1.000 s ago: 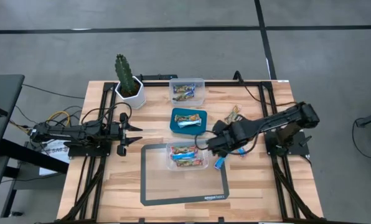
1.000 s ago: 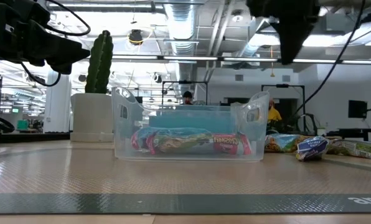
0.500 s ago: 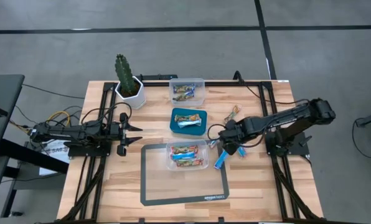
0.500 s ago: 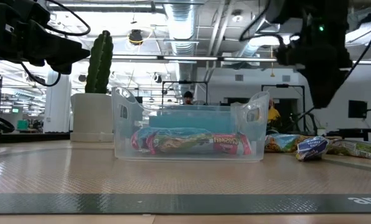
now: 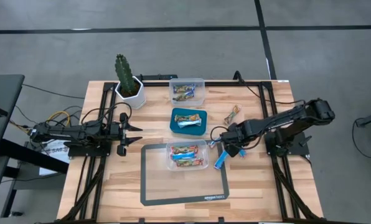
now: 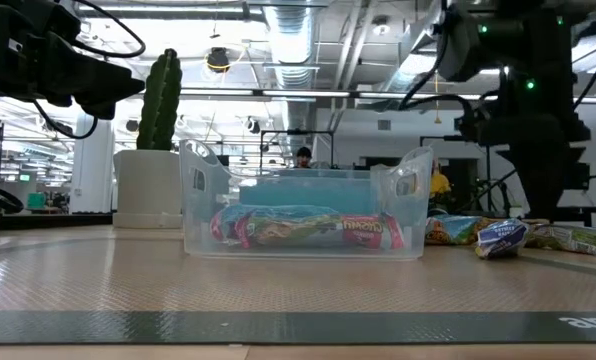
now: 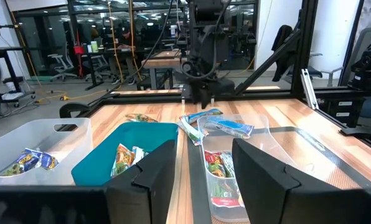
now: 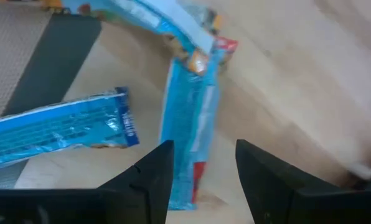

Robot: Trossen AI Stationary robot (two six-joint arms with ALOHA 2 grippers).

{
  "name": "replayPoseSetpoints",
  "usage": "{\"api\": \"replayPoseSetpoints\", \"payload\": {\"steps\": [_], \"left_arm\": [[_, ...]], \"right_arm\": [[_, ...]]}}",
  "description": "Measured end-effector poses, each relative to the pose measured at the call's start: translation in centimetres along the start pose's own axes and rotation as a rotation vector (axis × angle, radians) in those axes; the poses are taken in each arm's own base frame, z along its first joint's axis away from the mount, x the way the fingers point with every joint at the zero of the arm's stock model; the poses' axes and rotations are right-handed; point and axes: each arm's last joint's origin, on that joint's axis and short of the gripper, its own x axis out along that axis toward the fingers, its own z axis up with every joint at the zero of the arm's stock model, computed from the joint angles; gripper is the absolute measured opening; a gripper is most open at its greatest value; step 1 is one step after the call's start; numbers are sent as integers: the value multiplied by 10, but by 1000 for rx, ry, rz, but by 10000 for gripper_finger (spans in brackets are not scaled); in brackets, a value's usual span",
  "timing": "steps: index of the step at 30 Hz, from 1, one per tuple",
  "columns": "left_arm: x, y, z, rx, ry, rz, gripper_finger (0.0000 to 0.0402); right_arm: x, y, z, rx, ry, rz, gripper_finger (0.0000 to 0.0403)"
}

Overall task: Pick and place Granola Bars by type
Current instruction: Put the red granola bar into the bottom transparent bin

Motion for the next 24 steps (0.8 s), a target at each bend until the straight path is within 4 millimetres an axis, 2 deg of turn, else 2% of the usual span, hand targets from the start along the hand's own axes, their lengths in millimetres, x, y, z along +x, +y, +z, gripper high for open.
{"api": "replayPoseSetpoints", "payload": {"steps": [9, 17, 21, 24], "left_arm": [[0, 0, 0, 0, 0, 0, 153], [0, 0, 0, 0, 0, 0, 153], [0, 0, 0, 0, 0, 0, 153], [0, 0, 0, 0, 0, 0, 153]], "right_arm": [[19, 1, -2, 21, 49, -11, 164], [36, 11, 2, 1, 60, 17, 164], [38, 14, 3, -19, 63, 34, 149], [37, 16, 4, -20, 60, 51, 121]]}}
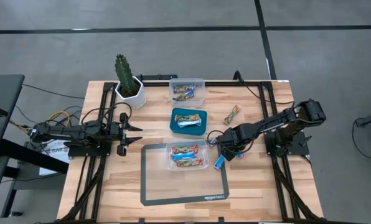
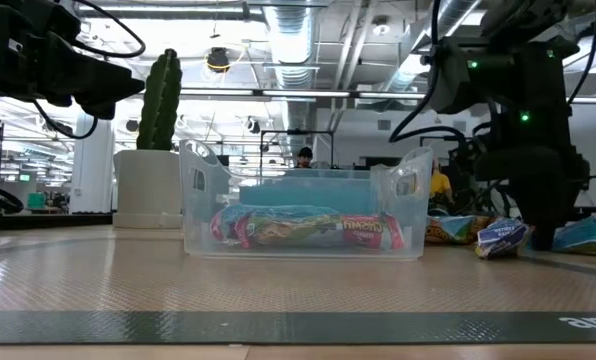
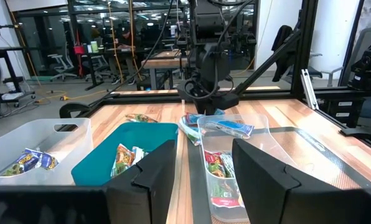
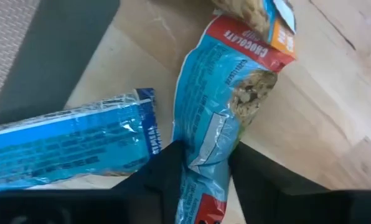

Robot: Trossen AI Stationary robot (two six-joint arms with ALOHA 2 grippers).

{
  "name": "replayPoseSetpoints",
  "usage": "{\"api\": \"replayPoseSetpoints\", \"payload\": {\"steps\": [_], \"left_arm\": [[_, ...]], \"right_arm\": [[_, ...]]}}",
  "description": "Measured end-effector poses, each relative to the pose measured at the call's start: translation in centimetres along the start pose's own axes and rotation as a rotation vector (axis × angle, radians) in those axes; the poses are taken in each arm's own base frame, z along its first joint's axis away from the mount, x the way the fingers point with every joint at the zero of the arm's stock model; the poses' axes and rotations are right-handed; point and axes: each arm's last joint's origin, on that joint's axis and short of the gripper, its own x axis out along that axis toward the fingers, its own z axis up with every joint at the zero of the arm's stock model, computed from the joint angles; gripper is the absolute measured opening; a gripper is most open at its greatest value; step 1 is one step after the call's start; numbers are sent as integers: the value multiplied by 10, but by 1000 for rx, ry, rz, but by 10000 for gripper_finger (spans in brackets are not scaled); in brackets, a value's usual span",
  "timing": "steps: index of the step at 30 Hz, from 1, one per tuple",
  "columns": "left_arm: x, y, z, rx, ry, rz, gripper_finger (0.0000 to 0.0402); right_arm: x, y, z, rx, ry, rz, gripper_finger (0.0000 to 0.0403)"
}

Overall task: Pick and place Granola Bars by type
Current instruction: Put the red granola bar into the bottom transparent bin

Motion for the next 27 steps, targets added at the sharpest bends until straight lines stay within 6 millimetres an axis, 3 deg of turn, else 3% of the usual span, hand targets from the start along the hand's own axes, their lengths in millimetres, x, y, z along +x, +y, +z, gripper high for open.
{"api": "replayPoseSetpoints", "payload": {"steps": [10, 15, 20, 27], "left_arm": [[0, 0, 0, 0, 0, 0, 153], [0, 0, 0, 0, 0, 0, 153], [0, 0, 0, 0, 0, 0, 153], [0, 0, 0, 0, 0, 0, 153]], "right_arm": [[-3, 1, -3, -15, -15, 16, 19], [-11, 0, -4, -20, -69, 37, 23], [-32, -4, -11, 7, -191, 78, 33], [-56, -3, -15, 10, -388, 199, 17]]}}
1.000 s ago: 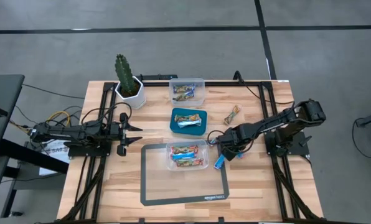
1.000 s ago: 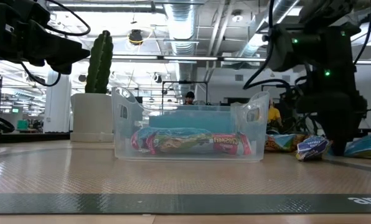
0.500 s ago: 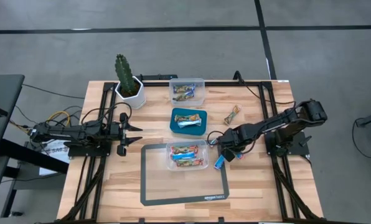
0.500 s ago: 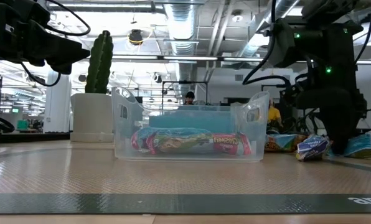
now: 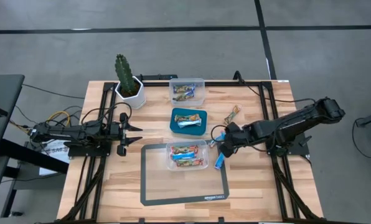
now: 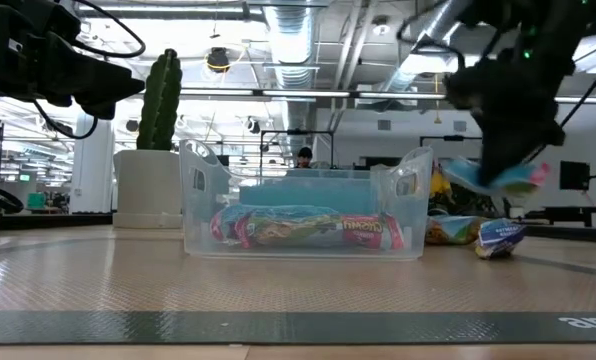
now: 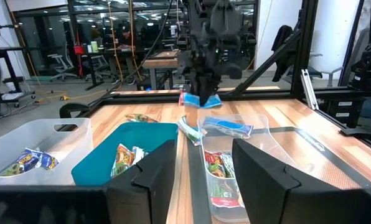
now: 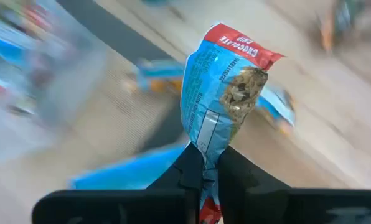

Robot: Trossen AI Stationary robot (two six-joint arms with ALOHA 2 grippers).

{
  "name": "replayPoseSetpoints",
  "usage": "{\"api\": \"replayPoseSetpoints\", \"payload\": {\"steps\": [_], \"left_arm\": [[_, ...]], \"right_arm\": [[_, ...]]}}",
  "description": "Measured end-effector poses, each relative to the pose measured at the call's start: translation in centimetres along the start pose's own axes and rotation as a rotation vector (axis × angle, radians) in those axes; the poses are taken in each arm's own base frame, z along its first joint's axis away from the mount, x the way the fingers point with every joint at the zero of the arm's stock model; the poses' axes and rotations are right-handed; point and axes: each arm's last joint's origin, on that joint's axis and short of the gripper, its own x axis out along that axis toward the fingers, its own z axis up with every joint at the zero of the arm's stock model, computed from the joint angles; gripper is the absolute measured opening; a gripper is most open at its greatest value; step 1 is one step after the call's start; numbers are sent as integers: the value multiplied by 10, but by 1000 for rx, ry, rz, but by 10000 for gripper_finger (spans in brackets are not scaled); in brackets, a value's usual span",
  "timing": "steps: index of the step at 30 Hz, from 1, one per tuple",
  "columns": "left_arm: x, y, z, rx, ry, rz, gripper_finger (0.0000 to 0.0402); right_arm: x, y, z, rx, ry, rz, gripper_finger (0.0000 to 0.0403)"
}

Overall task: Pick and place Granola Bars by type
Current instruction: Put the red granola bar into the bottom transparent bin

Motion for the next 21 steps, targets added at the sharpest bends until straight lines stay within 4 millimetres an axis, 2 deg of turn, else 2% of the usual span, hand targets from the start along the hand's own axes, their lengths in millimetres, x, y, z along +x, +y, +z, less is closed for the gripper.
{"api": "replayPoseSetpoints", "payload": {"steps": [13, 21], "left_arm": [[0, 0, 0, 0, 0, 0, 153], [0, 0, 0, 0, 0, 0, 153]], "right_arm": [[-20, 30, 13, -171, -342, 236, 26], [-13, 54, 18, -359, -455, 328, 19]]}}
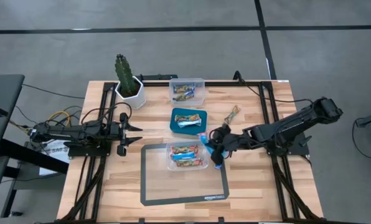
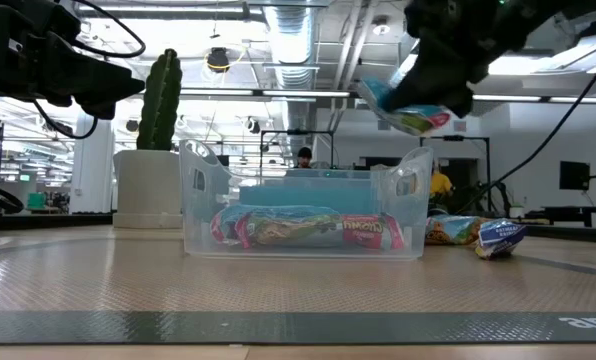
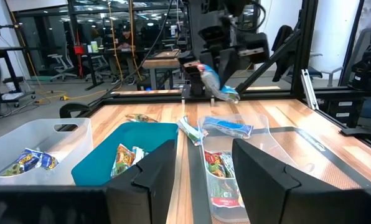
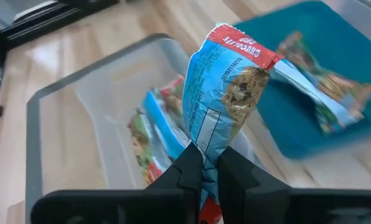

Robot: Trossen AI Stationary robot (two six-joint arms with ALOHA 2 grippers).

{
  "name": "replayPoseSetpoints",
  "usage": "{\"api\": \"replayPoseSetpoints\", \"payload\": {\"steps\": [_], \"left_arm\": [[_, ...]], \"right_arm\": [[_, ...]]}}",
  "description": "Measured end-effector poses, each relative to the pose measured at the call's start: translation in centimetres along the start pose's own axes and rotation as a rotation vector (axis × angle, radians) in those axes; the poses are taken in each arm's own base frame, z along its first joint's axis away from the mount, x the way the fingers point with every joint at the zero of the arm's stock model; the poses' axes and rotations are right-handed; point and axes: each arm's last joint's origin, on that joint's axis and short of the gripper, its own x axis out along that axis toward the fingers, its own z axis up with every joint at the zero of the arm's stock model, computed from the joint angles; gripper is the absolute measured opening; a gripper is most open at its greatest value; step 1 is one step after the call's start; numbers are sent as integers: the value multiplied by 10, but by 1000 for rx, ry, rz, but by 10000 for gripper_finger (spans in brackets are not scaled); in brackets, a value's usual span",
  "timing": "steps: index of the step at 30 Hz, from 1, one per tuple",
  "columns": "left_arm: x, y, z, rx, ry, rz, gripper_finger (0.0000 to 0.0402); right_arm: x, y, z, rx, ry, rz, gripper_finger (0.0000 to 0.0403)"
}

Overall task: Pick and place Granola Bars by type
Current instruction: Put the red granola bar into the bottom transparent bin

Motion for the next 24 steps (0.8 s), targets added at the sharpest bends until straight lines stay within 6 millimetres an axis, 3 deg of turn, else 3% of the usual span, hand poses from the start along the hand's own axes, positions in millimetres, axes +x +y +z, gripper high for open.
{"api": "replayPoseSetpoints", "payload": {"steps": [10, 18, 24], "left_arm": [[0, 0, 0, 0, 0, 0, 153], [0, 0, 0, 0, 0, 0, 153], [0, 0, 0, 0, 0, 0, 153]], "right_arm": [[24, 31, 34, -245, -49, 37, 27], [44, 55, 56, -433, 107, 66, 23], [57, 64, 60, -528, 288, 41, 26]]}}
